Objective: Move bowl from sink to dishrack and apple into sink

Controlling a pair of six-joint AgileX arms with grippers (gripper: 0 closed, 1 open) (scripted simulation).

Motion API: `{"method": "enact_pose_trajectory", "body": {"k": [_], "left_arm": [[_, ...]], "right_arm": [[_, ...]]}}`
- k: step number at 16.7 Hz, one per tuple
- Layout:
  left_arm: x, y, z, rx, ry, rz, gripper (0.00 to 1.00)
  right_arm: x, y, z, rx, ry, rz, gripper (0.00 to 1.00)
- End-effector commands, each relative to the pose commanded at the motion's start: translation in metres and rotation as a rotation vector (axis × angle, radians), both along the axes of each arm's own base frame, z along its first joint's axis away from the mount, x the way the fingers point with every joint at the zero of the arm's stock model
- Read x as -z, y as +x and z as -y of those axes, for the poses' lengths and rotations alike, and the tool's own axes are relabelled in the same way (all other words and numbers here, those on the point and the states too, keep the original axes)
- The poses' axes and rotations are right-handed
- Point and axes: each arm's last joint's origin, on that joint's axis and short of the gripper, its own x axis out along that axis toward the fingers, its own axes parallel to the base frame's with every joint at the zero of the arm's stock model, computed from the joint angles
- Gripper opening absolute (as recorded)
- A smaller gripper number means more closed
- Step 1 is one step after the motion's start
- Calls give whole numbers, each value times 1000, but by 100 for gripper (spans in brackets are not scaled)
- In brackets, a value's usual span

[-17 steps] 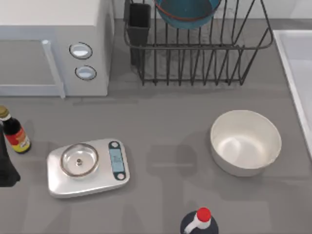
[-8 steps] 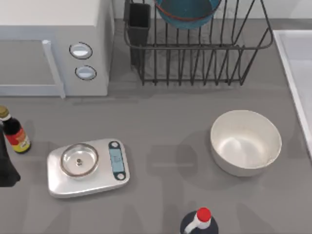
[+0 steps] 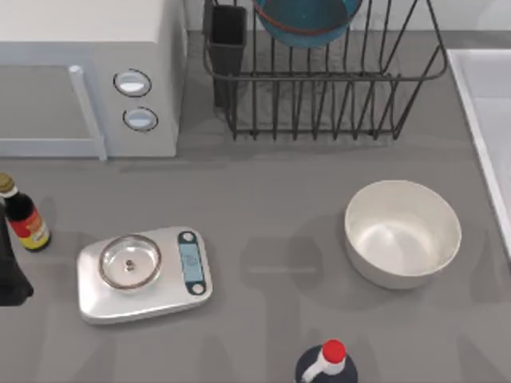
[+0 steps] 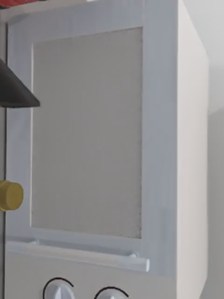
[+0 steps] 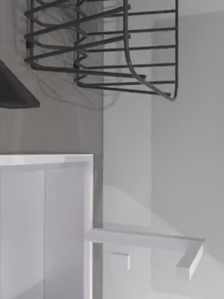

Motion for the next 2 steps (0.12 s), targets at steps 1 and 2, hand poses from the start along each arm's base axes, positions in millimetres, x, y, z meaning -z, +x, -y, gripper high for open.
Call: {"method": "enact_pose_trajectory", "body": {"k": [1, 2], "left_arm": [[0, 0, 0, 0, 0, 0, 100], [0, 0, 0, 0, 0, 0, 100]], "right_arm": [[0, 0, 0, 0, 0, 0, 100], [0, 0, 0, 0, 0, 0, 100]]}}
